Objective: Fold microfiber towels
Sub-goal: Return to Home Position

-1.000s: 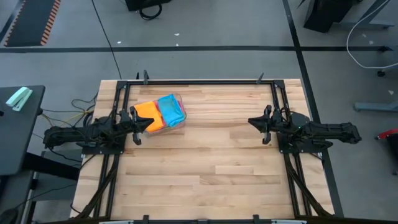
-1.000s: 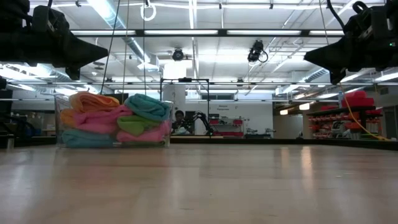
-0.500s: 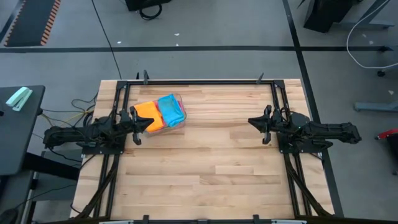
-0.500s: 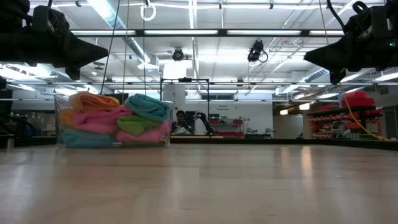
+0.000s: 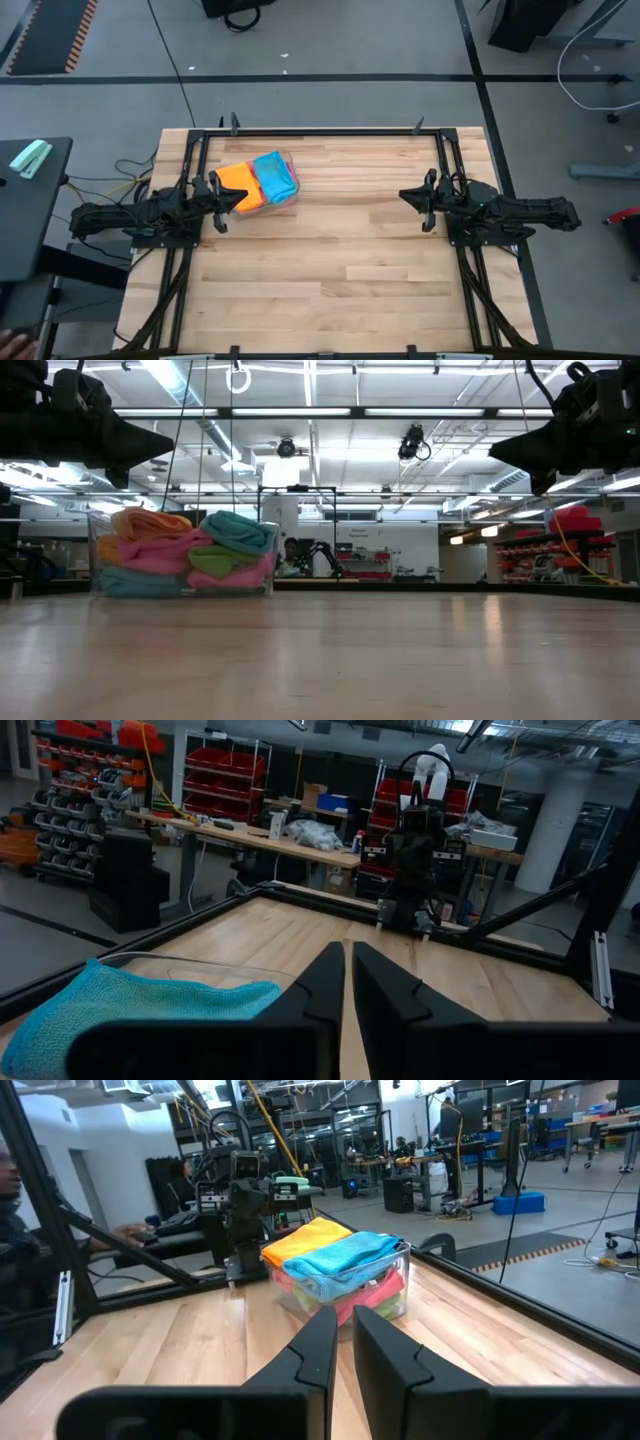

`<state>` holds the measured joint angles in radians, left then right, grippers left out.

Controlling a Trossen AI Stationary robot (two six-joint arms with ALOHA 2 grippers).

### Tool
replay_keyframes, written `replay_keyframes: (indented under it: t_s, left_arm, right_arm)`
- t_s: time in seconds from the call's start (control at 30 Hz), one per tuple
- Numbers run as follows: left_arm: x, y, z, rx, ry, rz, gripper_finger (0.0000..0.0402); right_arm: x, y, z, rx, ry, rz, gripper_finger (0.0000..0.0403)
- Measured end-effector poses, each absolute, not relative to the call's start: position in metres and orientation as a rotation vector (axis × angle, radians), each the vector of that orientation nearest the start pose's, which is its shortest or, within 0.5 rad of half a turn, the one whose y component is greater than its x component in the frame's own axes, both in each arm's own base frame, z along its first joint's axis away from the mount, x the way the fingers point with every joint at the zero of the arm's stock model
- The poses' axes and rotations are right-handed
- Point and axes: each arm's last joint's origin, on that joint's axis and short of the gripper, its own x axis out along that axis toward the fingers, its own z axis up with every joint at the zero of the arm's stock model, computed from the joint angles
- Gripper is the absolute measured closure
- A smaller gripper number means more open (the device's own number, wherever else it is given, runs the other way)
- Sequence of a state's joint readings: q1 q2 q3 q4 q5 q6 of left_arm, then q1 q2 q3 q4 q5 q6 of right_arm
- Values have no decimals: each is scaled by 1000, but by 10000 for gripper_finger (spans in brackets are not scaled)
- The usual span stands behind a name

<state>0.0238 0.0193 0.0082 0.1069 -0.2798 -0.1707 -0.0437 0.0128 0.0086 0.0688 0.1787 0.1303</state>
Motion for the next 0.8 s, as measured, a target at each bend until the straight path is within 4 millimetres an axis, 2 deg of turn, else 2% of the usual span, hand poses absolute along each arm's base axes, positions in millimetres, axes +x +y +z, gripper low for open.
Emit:
replay_keyframes:
  t_s: [0.2, 0.57, 0.8]
  left_arm:
    - [97, 10, 175, -181, -121, 295, 378]
    - [97, 10, 175, -181, -120, 295, 365]
    - [97, 10, 175, -181, -121, 294, 378]
  right_arm:
    - [97, -9, 172, 134, -79, -218, 359]
    - [97, -9, 172, 134, -79, -218, 359]
    - [97, -9, 172, 134, -79, -218, 359]
